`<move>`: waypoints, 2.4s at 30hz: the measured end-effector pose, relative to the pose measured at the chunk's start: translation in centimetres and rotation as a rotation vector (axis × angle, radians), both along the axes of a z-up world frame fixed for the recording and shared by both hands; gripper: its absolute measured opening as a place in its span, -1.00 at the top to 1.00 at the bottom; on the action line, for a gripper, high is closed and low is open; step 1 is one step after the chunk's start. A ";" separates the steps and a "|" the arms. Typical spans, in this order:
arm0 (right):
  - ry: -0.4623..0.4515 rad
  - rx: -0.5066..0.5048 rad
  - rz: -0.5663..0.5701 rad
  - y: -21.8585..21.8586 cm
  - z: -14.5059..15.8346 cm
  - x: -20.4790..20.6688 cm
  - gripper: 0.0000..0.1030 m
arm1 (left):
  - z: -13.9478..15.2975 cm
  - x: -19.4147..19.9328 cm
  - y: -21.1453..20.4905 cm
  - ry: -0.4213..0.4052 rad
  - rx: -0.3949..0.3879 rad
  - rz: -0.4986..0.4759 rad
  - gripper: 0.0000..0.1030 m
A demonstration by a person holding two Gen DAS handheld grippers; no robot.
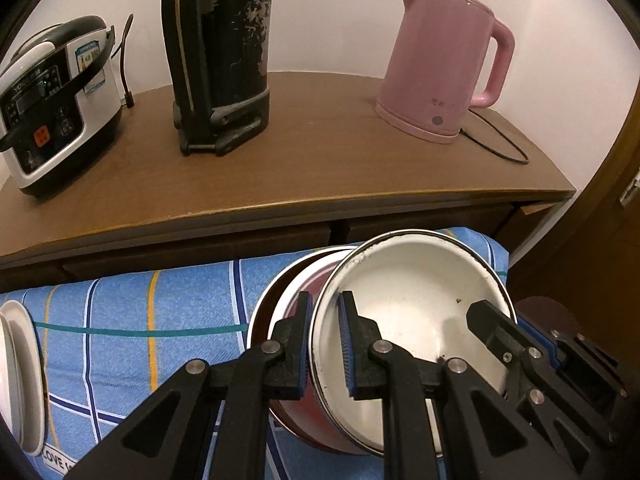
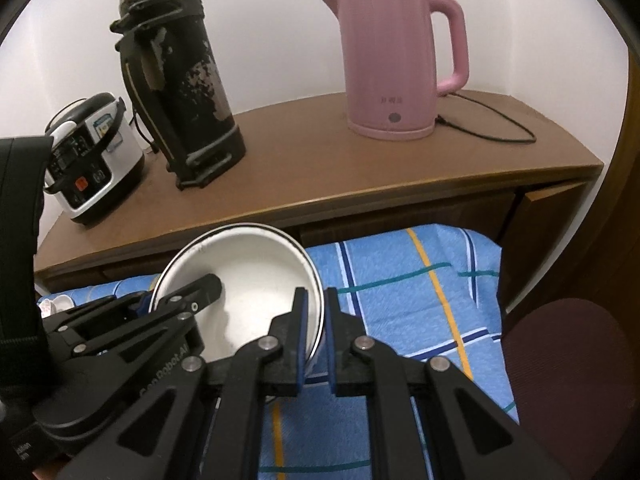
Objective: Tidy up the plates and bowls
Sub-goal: 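Lower the cream bowl onto the nested bowls and open both tools, then withdraw both tools from the bowl stack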
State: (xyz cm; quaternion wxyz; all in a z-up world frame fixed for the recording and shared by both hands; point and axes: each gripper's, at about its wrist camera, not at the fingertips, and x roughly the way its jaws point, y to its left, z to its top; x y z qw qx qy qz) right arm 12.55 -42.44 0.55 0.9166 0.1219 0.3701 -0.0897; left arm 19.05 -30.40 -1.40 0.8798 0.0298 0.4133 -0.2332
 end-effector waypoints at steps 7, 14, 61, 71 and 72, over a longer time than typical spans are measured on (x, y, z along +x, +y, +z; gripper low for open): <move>0.014 -0.003 0.016 0.0 -0.1 0.7 0.86 | -0.2 0.5 0.1 0.021 0.004 0.009 0.71; 0.061 0.046 0.024 -0.6 -0.9 2.0 0.86 | -0.2 1.0 -0.1 0.034 0.029 0.003 0.71; -0.231 0.202 -0.290 -2.2 0.5 -5.0 -0.32 | 2.2 -4.3 3.2 -0.202 0.135 0.048 -0.11; -0.264 0.150 -0.359 -0.9 1.1 -7.3 -0.45 | 2.2 -5.4 3.4 -0.202 0.131 0.038 -0.11; -0.270 0.140 -0.358 -0.9 1.2 -7.5 -0.45 | 2.1 -5.4 3.4 -0.200 0.131 0.037 -0.11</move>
